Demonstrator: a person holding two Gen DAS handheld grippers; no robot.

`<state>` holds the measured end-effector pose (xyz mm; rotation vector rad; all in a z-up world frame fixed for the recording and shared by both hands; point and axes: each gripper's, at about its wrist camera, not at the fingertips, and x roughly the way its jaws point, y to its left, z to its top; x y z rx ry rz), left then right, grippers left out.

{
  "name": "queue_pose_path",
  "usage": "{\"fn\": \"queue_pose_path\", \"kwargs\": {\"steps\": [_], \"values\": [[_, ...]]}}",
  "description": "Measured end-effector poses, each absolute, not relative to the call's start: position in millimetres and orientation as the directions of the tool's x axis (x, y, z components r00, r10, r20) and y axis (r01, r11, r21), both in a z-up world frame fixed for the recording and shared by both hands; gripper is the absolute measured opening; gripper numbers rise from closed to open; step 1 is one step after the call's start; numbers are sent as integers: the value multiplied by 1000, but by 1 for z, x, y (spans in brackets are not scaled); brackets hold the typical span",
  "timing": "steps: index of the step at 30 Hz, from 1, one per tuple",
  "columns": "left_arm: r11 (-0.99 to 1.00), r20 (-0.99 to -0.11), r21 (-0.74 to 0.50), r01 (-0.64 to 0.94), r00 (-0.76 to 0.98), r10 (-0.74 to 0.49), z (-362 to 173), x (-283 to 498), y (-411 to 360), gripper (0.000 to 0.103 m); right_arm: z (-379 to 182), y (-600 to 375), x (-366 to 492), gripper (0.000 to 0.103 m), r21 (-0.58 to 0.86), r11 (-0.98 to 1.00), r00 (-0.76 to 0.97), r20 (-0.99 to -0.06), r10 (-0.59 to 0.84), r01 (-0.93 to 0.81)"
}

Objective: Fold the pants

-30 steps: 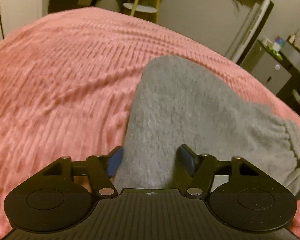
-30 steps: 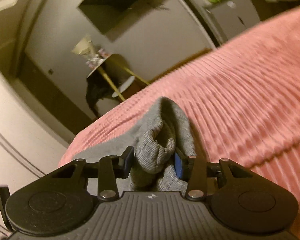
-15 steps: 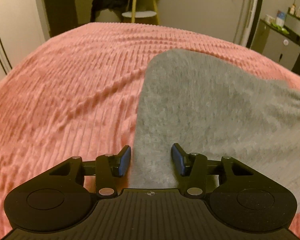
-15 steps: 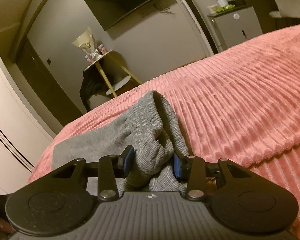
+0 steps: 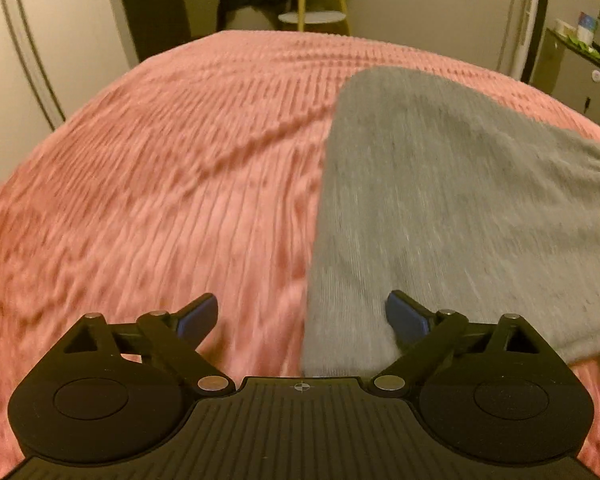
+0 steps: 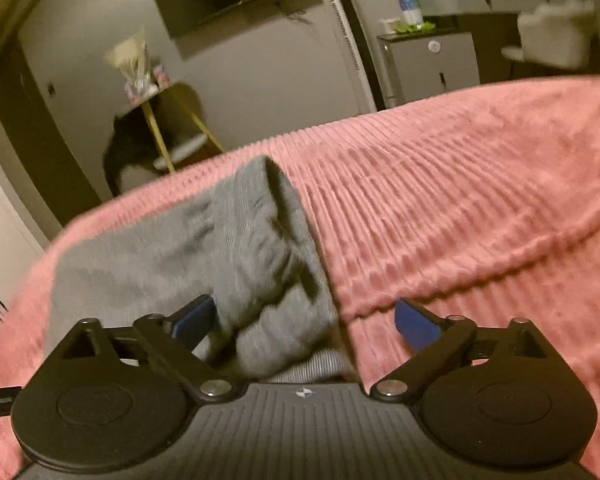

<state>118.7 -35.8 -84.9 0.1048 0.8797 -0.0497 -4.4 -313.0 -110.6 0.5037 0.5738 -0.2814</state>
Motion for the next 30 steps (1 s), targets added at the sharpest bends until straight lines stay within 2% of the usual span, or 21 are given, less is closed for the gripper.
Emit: {"fn": "queue_pose_path", "kwargs": {"steps": [5, 8, 9, 13, 15, 18, 21, 24, 27, 29, 30], "values": [[992, -765, -78, 103, 632, -125, -86, 84, -27, 95, -103, -307, -20, 97, 472, 830, 827, -562, 23, 298], [959, -783, -266, 101, 557, -276, -97, 72, -18, 94, -107, -315, -28, 97, 590, 761, 841, -529, 113, 269], [940, -779, -324, 103, 535, -327, -100, 71, -15, 89, -110, -319, -29, 97, 630, 729, 843, -519, 140, 267], [805, -676, -593, 37, 520, -522, -106, 82, 11, 88, -134, -338, -27, 97, 804, 525, 838, -471, 277, 278], [738, -641, -674, -21, 512, -571, -115, 85, 19, 87, -148, -344, -27, 97, 861, 422, 842, -433, 321, 282], [681, -619, -729, -64, 487, -617, -126, 91, 20, 83, -167, -350, -23, 97, 926, 269, 859, -354, 371, 266], [586, -533, -808, -58, 497, -685, -129, 94, 19, 83, -181, -348, -20, 97, 954, 173, 868, -294, 399, 244], [576, -534, -812, -95, 519, -667, -136, 102, 21, 84, -182, -348, -19, 97, 971, 149, 898, -228, 377, 184], [535, -521, -832, -144, 534, -666, -145, 108, 27, 81, -183, -353, -18, 96, 967, 159, 914, -240, 328, 197], [534, -513, -834, -143, 556, -653, -145, 111, 30, 73, -187, -357, -17, 88, 967, 152, 918, -245, 311, 207], [544, -515, -828, -138, 570, -640, -144, 112, 31, 64, -188, -359, -17, 77, 965, 159, 922, -247, 297, 207]]}}
